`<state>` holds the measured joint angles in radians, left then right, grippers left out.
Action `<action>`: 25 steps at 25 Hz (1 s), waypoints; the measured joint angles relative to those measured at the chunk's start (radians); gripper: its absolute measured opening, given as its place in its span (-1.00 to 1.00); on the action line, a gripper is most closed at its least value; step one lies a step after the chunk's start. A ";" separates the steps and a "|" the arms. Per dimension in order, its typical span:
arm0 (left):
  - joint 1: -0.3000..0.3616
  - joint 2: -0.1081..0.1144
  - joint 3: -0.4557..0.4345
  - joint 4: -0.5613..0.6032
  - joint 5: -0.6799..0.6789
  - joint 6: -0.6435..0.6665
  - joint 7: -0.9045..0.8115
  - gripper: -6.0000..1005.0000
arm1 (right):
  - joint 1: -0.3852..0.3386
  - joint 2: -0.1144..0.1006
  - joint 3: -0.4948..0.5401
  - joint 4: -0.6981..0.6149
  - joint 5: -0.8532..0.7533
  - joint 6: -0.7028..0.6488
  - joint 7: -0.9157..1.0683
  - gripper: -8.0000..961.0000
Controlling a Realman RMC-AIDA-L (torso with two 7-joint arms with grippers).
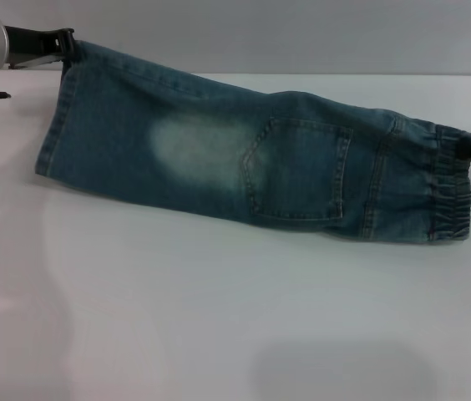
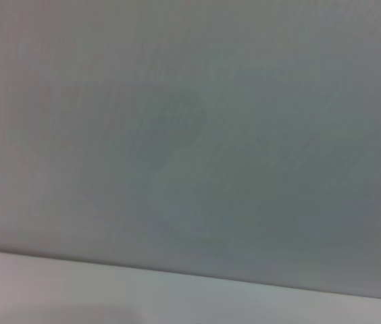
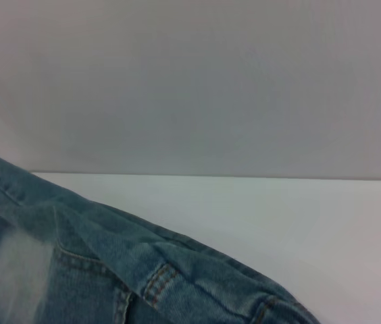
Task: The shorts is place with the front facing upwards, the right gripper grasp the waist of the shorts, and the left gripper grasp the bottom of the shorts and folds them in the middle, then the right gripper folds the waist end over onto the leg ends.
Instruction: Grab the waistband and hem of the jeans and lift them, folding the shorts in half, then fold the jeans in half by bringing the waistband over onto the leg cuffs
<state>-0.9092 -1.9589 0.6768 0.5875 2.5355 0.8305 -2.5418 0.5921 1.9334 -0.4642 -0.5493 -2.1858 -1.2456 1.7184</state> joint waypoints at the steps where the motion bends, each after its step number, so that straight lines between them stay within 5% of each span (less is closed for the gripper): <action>1: -0.001 -0.001 -0.002 0.000 0.000 -0.002 0.000 -0.58 | 0.000 0.000 -0.001 0.002 0.000 0.000 0.000 -0.98; 15: -0.001 -0.031 0.001 0.008 0.000 -0.078 0.002 -0.56 | 0.000 0.003 -0.004 0.022 0.000 -0.008 -0.013 -0.99; 18: -0.001 -0.033 0.000 0.008 0.000 -0.082 0.004 -0.12 | 0.000 0.007 -0.003 0.021 0.000 -0.009 -0.015 -0.99; 25: 0.005 -0.034 0.001 0.008 0.000 -0.083 0.001 0.40 | -0.002 0.010 0.006 0.010 0.008 -0.011 -0.016 -0.98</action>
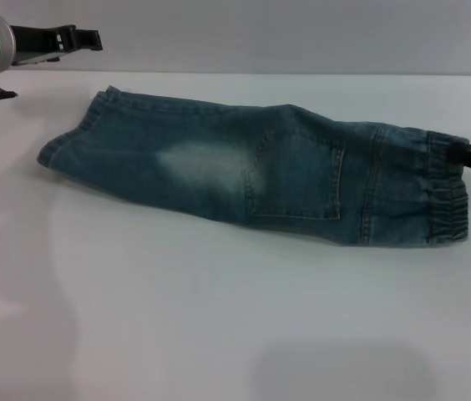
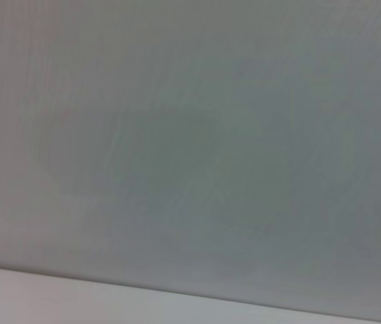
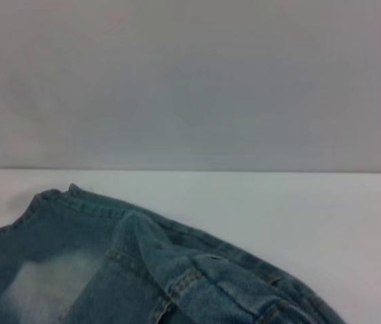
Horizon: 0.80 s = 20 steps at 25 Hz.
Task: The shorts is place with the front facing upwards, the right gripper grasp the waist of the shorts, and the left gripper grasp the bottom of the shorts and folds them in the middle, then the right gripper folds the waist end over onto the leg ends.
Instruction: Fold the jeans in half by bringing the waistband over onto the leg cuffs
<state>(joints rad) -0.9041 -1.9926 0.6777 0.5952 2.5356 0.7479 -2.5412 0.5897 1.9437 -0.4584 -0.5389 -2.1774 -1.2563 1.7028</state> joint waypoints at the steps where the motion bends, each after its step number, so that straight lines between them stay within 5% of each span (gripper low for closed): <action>1: 0.001 0.000 0.000 0.000 0.000 0.001 0.000 0.43 | -0.002 0.000 0.000 -0.001 0.007 0.000 0.000 -0.98; 9: 0.009 -0.002 -0.005 0.000 0.000 0.007 0.000 0.68 | -0.007 -0.011 -0.001 -0.009 0.029 0.007 0.008 -0.92; 20: 0.010 -0.006 -0.006 0.001 -0.001 0.014 0.006 0.68 | 0.005 -0.011 -0.011 -0.010 0.013 0.092 0.077 -0.72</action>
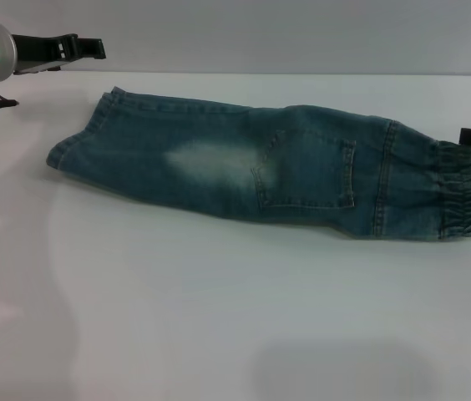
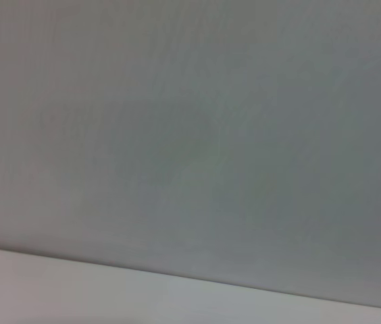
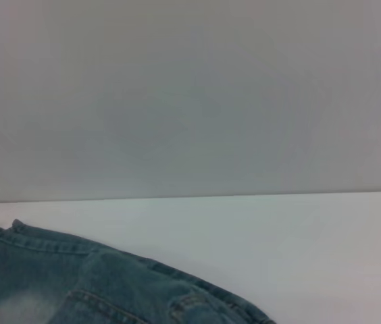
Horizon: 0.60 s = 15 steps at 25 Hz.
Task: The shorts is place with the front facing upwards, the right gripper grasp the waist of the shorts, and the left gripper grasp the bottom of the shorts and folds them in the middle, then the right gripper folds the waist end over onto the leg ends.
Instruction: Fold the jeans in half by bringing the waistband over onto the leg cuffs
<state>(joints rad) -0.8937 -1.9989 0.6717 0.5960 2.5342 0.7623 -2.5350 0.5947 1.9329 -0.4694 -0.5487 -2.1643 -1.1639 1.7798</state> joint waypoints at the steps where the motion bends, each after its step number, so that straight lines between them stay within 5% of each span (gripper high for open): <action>1: 0.000 0.000 0.000 0.000 0.000 0.000 0.001 0.68 | 0.000 0.000 0.000 -0.001 0.000 0.001 0.003 -0.64; 8: 0.002 0.000 -0.001 0.001 -0.004 0.000 0.002 0.68 | -0.010 0.007 0.003 -0.040 0.001 0.003 0.015 -0.06; 11: 0.009 -0.006 -0.001 0.015 -0.022 -0.005 0.016 0.68 | -0.019 0.028 0.004 -0.104 0.040 -0.036 0.014 0.11; 15: 0.052 -0.046 0.004 0.096 -0.136 -0.018 0.127 0.68 | -0.007 0.069 -0.017 -0.155 0.117 -0.147 -0.032 0.16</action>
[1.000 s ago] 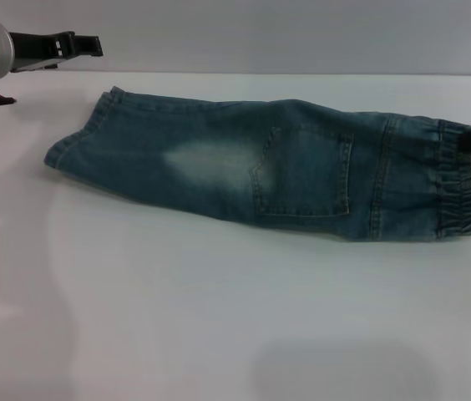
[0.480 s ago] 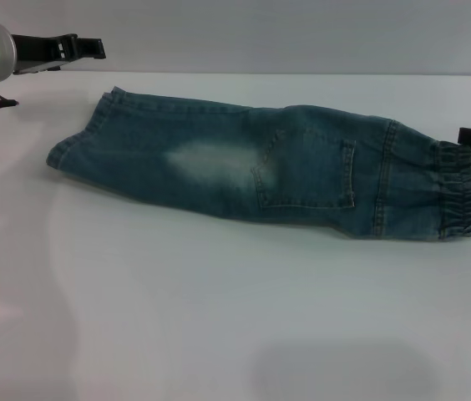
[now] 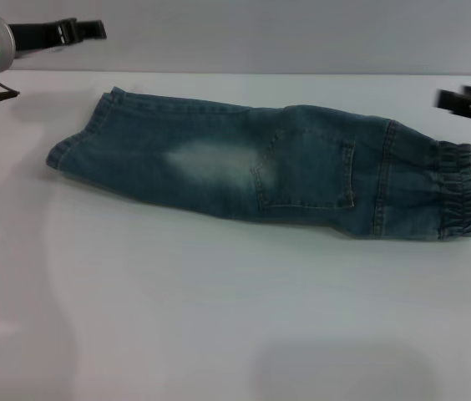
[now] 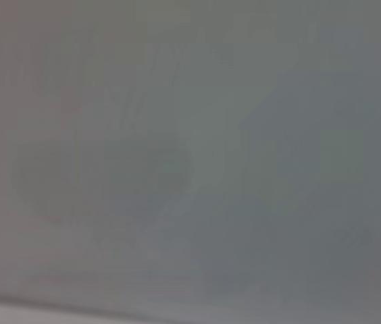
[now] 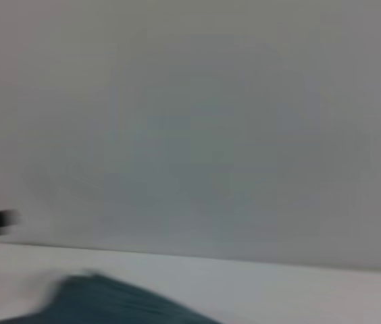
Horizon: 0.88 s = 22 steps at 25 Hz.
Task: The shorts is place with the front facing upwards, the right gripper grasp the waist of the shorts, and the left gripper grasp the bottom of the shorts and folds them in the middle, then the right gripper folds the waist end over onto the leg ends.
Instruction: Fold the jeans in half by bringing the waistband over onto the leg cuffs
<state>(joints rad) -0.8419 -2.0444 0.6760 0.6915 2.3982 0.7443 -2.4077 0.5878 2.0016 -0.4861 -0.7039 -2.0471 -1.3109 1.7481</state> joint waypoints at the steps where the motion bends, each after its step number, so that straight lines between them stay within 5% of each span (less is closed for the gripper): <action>1: 0.015 -0.009 0.005 0.017 -0.056 -0.004 0.045 0.68 | 0.007 0.008 -0.010 -0.001 0.008 -0.015 -0.012 0.17; 5: 0.055 -0.011 0.030 0.015 -0.305 -0.009 0.208 0.68 | 0.037 0.031 -0.094 0.036 0.020 -0.028 -0.030 0.19; 12: 0.086 -0.013 0.060 -0.031 -0.599 0.006 0.481 0.68 | 0.043 0.032 -0.137 0.145 0.012 0.054 -0.067 0.19; 22: 0.087 -0.014 0.068 -0.096 -0.789 0.019 0.672 0.69 | -0.038 0.024 -0.129 0.140 0.017 0.154 -0.069 0.19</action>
<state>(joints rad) -0.7548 -2.0584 0.7436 0.5956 1.6096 0.7634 -1.7356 0.5494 2.0255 -0.6149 -0.5643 -2.0300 -1.1573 1.6787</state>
